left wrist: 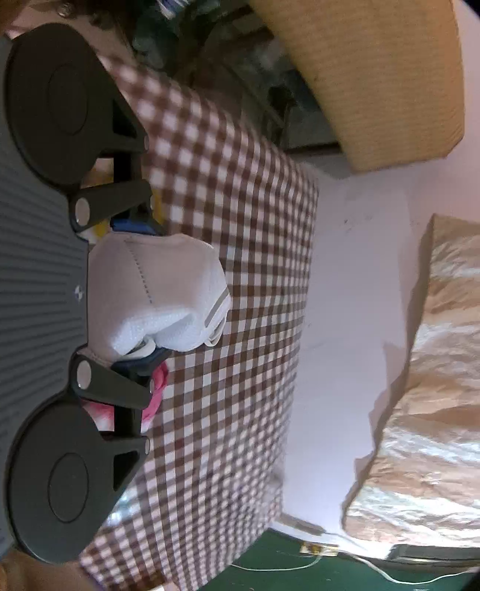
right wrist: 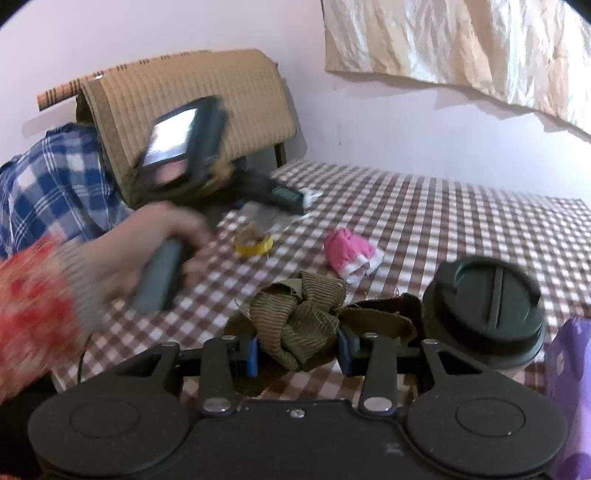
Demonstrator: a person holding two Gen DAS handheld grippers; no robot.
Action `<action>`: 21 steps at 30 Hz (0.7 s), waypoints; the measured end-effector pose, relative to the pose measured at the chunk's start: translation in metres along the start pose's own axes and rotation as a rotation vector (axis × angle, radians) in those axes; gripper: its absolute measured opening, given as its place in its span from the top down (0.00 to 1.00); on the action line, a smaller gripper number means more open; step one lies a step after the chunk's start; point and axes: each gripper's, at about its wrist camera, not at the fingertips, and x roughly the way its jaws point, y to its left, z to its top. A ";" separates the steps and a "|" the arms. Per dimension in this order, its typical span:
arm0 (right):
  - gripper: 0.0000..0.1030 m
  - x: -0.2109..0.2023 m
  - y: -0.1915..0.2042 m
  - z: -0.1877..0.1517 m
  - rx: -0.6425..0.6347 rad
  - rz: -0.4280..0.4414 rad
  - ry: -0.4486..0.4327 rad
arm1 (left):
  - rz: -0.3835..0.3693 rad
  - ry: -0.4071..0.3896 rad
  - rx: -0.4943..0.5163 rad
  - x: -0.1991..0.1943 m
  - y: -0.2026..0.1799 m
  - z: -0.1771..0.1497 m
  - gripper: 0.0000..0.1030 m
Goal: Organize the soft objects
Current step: 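Grasp the white face mask with the left gripper while the right holds the green cloth, then carry the white mask and olive-green cloth over the pink-rimmed box with both grippers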
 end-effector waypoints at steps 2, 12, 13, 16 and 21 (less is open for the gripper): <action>0.54 -0.004 -0.001 0.007 0.008 -0.001 -0.025 | 0.013 0.007 -0.022 -0.024 0.003 -0.008 0.43; 0.54 -0.014 -0.001 0.033 0.039 -0.016 -0.063 | 0.084 0.004 -0.083 -0.100 -0.002 -0.030 0.43; 0.54 -0.014 -0.001 0.033 0.040 -0.012 -0.062 | 0.091 0.002 -0.076 -0.105 -0.003 -0.031 0.43; 0.54 -0.016 0.000 0.035 0.043 -0.010 -0.061 | 0.089 -0.007 -0.091 -0.110 -0.006 -0.028 0.43; 0.54 -0.025 -0.001 0.040 0.027 -0.008 -0.071 | 0.086 -0.026 -0.098 -0.121 -0.009 -0.029 0.43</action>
